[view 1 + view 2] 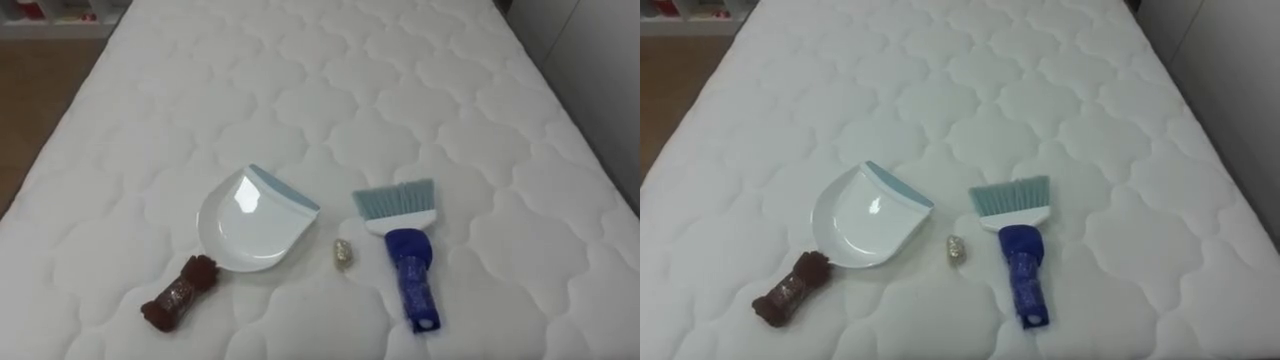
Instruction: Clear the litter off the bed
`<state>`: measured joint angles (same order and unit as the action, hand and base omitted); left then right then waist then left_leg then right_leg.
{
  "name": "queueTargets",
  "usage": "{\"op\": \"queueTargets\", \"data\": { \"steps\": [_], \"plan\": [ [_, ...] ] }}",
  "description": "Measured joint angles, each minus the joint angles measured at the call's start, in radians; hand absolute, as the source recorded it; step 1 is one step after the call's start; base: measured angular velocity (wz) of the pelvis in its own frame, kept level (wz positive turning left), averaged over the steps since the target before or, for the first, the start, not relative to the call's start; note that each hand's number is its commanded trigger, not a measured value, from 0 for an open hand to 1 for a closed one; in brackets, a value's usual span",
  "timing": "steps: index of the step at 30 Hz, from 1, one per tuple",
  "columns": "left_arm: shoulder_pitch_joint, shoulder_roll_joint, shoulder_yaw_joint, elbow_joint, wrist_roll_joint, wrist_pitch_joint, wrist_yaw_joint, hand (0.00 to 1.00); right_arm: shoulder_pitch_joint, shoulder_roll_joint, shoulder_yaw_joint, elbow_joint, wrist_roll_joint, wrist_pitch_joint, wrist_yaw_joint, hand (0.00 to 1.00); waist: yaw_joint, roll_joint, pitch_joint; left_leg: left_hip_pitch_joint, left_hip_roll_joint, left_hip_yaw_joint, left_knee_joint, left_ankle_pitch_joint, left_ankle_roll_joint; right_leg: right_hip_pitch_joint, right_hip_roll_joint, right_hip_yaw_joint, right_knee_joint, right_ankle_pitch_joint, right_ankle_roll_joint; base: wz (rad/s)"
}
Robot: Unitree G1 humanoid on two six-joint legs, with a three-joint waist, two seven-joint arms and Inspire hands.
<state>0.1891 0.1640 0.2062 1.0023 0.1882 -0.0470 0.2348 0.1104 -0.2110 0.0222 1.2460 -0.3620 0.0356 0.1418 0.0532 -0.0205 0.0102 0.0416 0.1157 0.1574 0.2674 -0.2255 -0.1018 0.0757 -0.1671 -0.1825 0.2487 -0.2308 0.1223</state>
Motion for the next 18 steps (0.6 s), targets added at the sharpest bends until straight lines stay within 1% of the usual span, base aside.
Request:
{"op": "queueTargets", "data": {
  "steps": [1,2,3,4,5,6,7,8,9,10,11,13,15,16,17,18],
  "plan": [
    [-0.001,0.0,-0.001,-0.063,0.0,-0.009,0.025,0.0,0.0,-0.001,-0.004,0.0,0.005,-0.008,0.0,0.0,-0.003,-0.002,0.0013,-0.009,-0.002,-0.009,0.001,0.002,0.002,-0.001,-0.002,-0.013,-0.001,0.0,0.0,0.17],
    [-0.003,0.0,-0.001,-0.117,0.0,-0.037,0.051,0.0,-0.001,-0.006,-0.004,0.0,0.009,-0.018,0.0,0.0,-0.001,-0.002,0.0013,-0.014,-0.003,-0.013,0.001,0.003,0.002,-0.005,-0.003,-0.015,0.0,0.0,0.0,0.15],
    [-0.003,0.0,-0.002,-0.141,0.0,-0.057,0.067,0.0,-0.002,-0.009,-0.004,-0.001,0.01,-0.024,0.0,0.0,-0.001,-0.001,0.0015,-0.015,-0.003,-0.014,0.001,0.003,0.002,-0.006,-0.004,-0.016,0.003,0.0,0.0,0.07],
    [-0.007,0.001,-0.005,-0.174,-0.003,-0.096,0.102,0.0,-0.002,-0.012,-0.004,-0.001,0.01,-0.037,-0.001,0.0,0.001,0.001,0.0007,-0.015,-0.004,-0.015,0.001,0.003,0.002,-0.007,-0.005,-0.018,0.007,0.0,0.0,0.0],
    [-0.015,0.001,-0.008,-0.2,-0.003,-0.126,0.132,0.0,-0.002,-0.015,-0.003,-0.001,0.008,-0.048,-0.002,0.0,0.001,0.002,0.0,-0.016,-0.004,-0.015,0.001,0.003,0.002,-0.008,-0.005,-0.02,0.005,0.0,0.0,0.04],
    [-0.022,0.001,-0.014,-0.216,-0.003,-0.133,0.145,0.0,-0.002,-0.016,-0.003,-0.001,0.007,-0.052,-0.002,0.0,0.0,0.002,-0.0006,-0.018,-0.004,-0.015,0.001,0.003,0.002,-0.009,-0.005,-0.021,0.004,0.0,0.0,0.03],
    [-0.032,0.002,-0.021,-0.252,-0.001,-0.146,0.16,0.0,-0.001,-0.02,-0.003,-0.001,0.007,-0.06,-0.002,0.0,-0.003,0.008,0.0003,-0.026,-0.004,-0.017,0.002,0.003,0.002,-0.016,-0.005,-0.023,0.004,0.0,0.0,0.04],
    [-0.036,0.002,-0.031,-0.299,0.0,-0.154,0.179,0.0,0.0,-0.024,-0.003,-0.001,0.007,-0.067,-0.005,0.0,-0.005,0.007,-0.0046,-0.034,-0.004,-0.019,0.003,0.003,0.002,-0.024,-0.005,-0.023,0.007,0.0,0.0,0.04],
    [-0.04,0.004,-0.038,-0.315,0.0,-0.163,0.191,0.0,0.001,-0.025,-0.003,-0.001,0.008,-0.07,-0.009,0.0,-0.005,0.009,-0.004,-0.034,-0.004,-0.019,0.003,0.003,0.002,-0.025,-0.005,-0.023,0.007,0.0,-0.001,0.0],
    [-0.047,0.009,-0.049,-0.332,0.0,-0.186,0.211,0.0,0.001,-0.027,-0.003,-0.001,0.008,-0.07,-0.016,0.0,-0.006,0.015,-0.0059,-0.034,-0.004,-0.019,0.002,0.003,0.002,-0.025,-0.005,-0.023,0.008,0.0,-0.001,0.0],
    [-0.05,0.01,-0.058,-0.35,0.0,-0.201,0.232,0.0,0.0,-0.028,-0.003,-0.001,0.01,-0.07,-0.022,0.0,-0.01,0.019,-0.0081,-0.032,-0.004,-0.019,0.0,0.003,0.002,-0.024,-0.005,-0.023,0.008,0.001,-0.001,0.0],
    [-0.053,0.01,-0.08,-0.382,0.0,-0.21,0.264,0.0,-0.002,-0.031,0.001,-0.002,0.016,-0.069,-0.025,0.0,-0.022,0.022,-0.0087,-0.034,-0.004,-0.019,0.0,0.003,0.002,-0.025,-0.005,-0.027,0.007,0.001,-0.001,0.02],
    [-0.078,0.011,-0.105,-0.398,-0.001,-0.214,0.282,0.0,-0.005,-0.031,0.005,-0.002,0.017,-0.067,-0.025,0.0,-0.022,0.02,-0.0077,-0.038,-0.004,-0.019,0.0,0.003,0.002,-0.028,-0.005,-0.035,0.007,0.001,-0.001,0.03],
    [-0.096,0.01,-0.114,-0.407,0.0,-0.217,0.285,0.0,-0.014,-0.031,0.017,-0.001,0.023,-0.066,-0.026,0.0,-0.021,0.019,-0.0095,-0.049,-0.003,-0.019,0.001,0.003,0.002,-0.041,-0.005,-0.035,0.011,0.001,-0.001,0.0],
    [-0.122,0.01,-0.115,-0.408,-0.001,-0.222,0.286,0.0,-0.023,-0.031,0.029,-0.001,0.033,-0.066,-0.029,0.0,-0.021,0.017,-0.0093,-0.065,-0.003,-0.019,0.004,0.003,0.003,-0.056,-0.006,-0.035,0.013,0.002,-0.002,0.0],
    [-0.136,0.01,-0.114,-0.408,-0.002,-0.224,0.286,0.0,-0.026,-0.031,0.034,-0.002,0.041,-0.066,-0.03,0.0,-0.02,0.017,-0.0093,-0.071,-0.003,-0.019,0.007,0.003,0.003,-0.061,-0.006,-0.035,0.015,0.003,-0.002,0.0]
  ]
}}
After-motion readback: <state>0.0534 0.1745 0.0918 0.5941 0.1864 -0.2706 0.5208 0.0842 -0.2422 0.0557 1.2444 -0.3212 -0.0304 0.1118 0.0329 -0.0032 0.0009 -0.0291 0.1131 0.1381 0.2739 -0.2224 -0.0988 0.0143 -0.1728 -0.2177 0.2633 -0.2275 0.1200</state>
